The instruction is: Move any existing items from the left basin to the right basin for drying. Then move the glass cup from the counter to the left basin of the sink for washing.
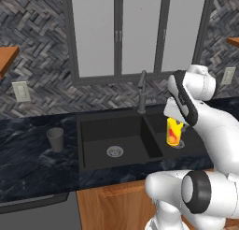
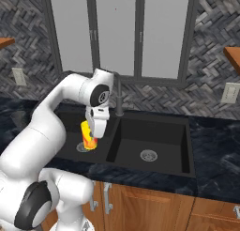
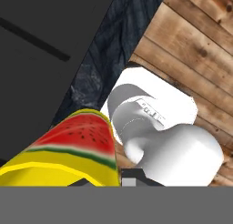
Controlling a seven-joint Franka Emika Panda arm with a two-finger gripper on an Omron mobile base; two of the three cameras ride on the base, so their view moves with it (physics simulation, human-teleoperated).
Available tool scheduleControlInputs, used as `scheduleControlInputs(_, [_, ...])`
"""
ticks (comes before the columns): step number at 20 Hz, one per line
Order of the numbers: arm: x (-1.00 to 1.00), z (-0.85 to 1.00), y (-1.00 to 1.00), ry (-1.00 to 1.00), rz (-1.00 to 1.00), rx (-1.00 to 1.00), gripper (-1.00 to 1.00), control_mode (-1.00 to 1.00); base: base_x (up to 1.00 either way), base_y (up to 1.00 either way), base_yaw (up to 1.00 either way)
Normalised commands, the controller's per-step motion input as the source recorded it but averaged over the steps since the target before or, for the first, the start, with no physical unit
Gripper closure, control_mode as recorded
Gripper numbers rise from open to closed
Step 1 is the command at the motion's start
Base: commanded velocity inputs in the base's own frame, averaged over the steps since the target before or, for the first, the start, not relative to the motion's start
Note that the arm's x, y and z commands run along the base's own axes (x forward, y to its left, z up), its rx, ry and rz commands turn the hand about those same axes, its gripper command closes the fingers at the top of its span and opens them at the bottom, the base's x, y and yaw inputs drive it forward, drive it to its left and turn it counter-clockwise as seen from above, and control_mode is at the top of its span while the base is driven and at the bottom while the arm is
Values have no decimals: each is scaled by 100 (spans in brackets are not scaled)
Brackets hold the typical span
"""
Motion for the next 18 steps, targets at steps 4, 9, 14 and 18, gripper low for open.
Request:
scheduleControlInputs(4, [0, -2, -55, 0, 0, 0, 100, -100, 0, 0, 0])
scheduleControlInputs(9, [21, -13, -34, 0, 0, -1, 100, -100, 0, 0, 0])
scheduleControlInputs(14, [35, -21, -29, 2, 0, -1, 100, -100, 0, 0, 0])
scheduleControlInputs(18, [35, -21, -29, 2, 0, 0, 100, -100, 0, 0, 0])
